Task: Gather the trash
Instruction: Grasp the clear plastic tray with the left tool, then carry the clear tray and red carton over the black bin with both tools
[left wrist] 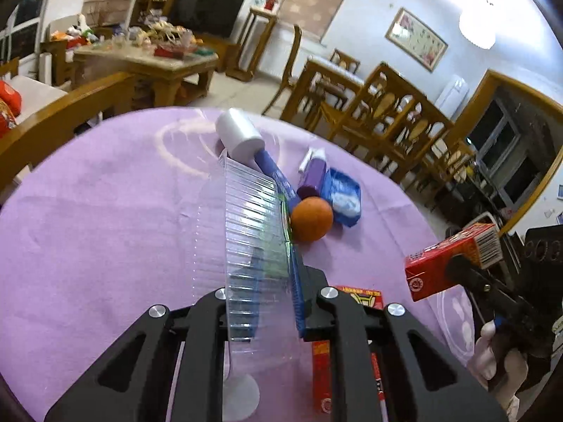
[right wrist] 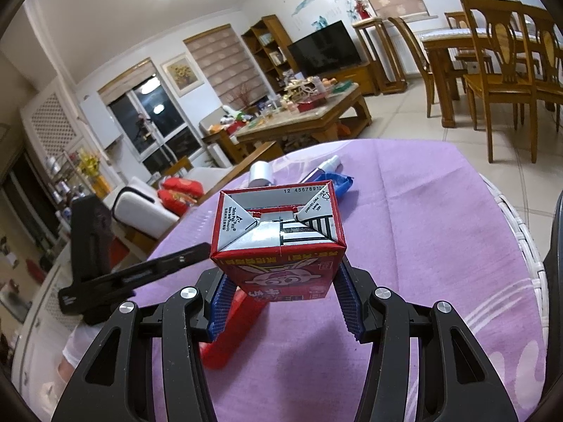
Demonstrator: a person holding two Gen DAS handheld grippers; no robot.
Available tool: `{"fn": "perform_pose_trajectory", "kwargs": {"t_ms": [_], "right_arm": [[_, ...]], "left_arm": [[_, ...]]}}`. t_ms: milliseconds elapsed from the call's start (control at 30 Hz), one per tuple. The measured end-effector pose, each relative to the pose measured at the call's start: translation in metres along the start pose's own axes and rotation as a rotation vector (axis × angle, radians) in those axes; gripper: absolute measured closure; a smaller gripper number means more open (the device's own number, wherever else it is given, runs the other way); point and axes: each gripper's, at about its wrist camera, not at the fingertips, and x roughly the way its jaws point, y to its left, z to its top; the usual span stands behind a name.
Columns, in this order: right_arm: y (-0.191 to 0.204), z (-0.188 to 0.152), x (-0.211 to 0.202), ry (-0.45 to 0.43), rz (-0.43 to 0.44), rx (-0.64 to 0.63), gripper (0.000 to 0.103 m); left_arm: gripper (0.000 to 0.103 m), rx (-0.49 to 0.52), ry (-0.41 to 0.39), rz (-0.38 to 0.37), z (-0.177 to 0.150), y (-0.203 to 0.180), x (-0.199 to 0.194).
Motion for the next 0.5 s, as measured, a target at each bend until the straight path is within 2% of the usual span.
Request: {"fn": "perform_pose_trajectory", "kwargs": {"t_ms": [133, 333, 500], "right_arm": [[0.002, -0.002, -0.004, -0.017, 0.0, -0.011, 0.051], [0.007, -0.007, -0.026, -0.075, -0.014, -0.044, 0.051], [-0.008, -0.006, -0.058, -0.13, -0.012, -0.007, 0.051]], "left_arm": [[0.087, 0.023, -0.058, -0.043, -0.003, -0.014, -0.022], [0.087, 0.089, -0.083, -0.094, -0.005, -0.054, -0.036], [0.086, 0.151, -0.086, -0.147, -0.011, -0.097, -0.033]]}}
